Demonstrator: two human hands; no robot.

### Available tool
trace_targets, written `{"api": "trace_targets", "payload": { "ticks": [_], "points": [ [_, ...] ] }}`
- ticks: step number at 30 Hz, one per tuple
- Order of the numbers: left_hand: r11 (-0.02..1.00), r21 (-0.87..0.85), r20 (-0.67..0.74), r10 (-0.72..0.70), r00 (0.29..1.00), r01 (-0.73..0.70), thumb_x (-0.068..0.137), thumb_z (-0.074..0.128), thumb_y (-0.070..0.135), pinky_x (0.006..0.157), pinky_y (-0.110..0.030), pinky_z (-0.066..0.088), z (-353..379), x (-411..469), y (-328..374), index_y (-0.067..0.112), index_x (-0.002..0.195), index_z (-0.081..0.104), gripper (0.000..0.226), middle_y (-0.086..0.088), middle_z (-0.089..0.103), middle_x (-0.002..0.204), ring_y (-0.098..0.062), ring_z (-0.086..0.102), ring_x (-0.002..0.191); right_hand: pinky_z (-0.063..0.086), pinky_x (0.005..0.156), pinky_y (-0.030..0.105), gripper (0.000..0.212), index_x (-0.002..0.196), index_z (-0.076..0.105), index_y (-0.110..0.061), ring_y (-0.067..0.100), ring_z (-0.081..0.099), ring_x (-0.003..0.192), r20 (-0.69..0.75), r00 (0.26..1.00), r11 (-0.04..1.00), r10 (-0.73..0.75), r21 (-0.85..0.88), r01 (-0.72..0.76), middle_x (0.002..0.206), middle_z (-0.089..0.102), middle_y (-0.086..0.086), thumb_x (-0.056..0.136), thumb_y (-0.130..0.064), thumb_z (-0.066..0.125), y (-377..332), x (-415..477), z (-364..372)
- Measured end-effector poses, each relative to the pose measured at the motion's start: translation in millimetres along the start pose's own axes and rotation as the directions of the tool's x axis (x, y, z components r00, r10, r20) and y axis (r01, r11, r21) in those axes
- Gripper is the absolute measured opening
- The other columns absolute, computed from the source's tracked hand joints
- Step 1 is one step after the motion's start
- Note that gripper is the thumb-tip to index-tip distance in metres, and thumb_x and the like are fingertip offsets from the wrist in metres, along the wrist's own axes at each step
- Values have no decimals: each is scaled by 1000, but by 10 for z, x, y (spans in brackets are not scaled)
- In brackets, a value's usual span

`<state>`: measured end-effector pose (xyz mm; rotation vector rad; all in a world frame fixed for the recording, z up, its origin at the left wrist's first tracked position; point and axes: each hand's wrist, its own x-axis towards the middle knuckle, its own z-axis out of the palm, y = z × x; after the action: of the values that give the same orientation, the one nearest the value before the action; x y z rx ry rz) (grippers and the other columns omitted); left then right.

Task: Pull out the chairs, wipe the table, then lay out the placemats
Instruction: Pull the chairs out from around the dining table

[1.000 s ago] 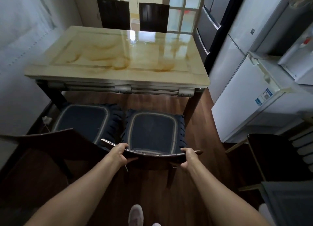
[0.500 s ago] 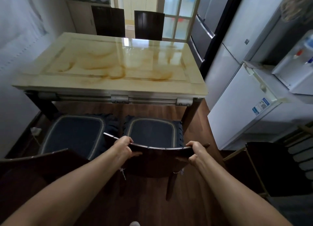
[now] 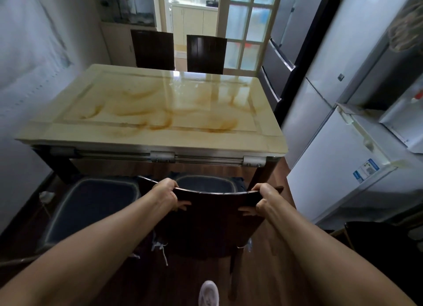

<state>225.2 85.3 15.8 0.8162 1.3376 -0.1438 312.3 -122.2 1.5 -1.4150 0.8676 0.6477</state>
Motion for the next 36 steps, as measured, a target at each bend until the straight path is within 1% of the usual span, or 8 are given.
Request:
{"api": "trace_targets", "payload": {
  "ticks": [6,9,13,17,21,24,32,36],
  "points": [
    [999,-41,-22,-2,1000,1,92,37,-1,106,-51,35,490,121,432,-14,133,31,43,-37,17,143,-55,31,129,40,87,72,26,108,38,-1,61,32,120,31,999,1000,19,22,-20,119,33,31,83,2,45,-618,323,204],
    [997,-73,-38,14,999,-17,92,40,-2,103,-54,38,727,260,584,-9,134,34,43,-35,20,143,-57,32,127,39,86,74,25,108,40,-1,59,35,118,58,998,999,16,36,-18,110,34,28,83,2,45,-865,570,290],
    [993,-112,-51,34,998,-39,90,43,-3,98,-59,41,1008,537,745,-3,130,39,40,-32,27,141,-59,35,123,41,77,75,8,84,41,-2,52,47,106,92,995,999,-31,39,28,90,41,20,83,4,46,-1130,893,387],
    [989,-135,-50,53,997,-59,85,46,-4,78,-61,50,1211,802,845,1,122,45,38,-26,32,139,-55,42,117,45,72,72,10,79,42,-3,42,52,87,107,992,998,-61,34,57,83,43,17,83,4,47,-1284,1212,404],
    [978,-179,-20,103,994,-105,83,45,-7,76,-62,48,1419,1019,948,1,86,44,10,-20,37,121,-45,45,114,50,50,63,9,83,45,-3,35,53,72,116,992,997,-57,53,51,81,47,16,82,4,50,-1390,1546,439],
    [977,-183,-29,109,994,-113,84,45,-8,77,-61,47,1548,1166,1030,4,75,39,16,-17,38,106,-42,44,98,49,40,59,13,90,48,-4,35,54,72,121,991,997,-58,63,50,86,50,18,80,3,52,-1489,1733,489],
    [977,-164,-18,133,991,-135,80,47,-8,69,-58,48,1780,1557,1179,4,81,44,12,-15,40,110,-36,44,97,50,41,45,14,82,46,-6,32,53,69,112,991,991,-71,119,57,82,46,16,77,5,53,-1653,2173,611],
    [978,-162,-9,132,991,-132,78,48,-8,59,-54,48,1882,1734,1221,4,94,47,21,-16,42,111,-36,46,99,51,45,53,12,82,47,-5,35,54,73,125,990,992,-64,115,50,85,47,17,77,4,53,-1718,2345,634]
  ]
}}
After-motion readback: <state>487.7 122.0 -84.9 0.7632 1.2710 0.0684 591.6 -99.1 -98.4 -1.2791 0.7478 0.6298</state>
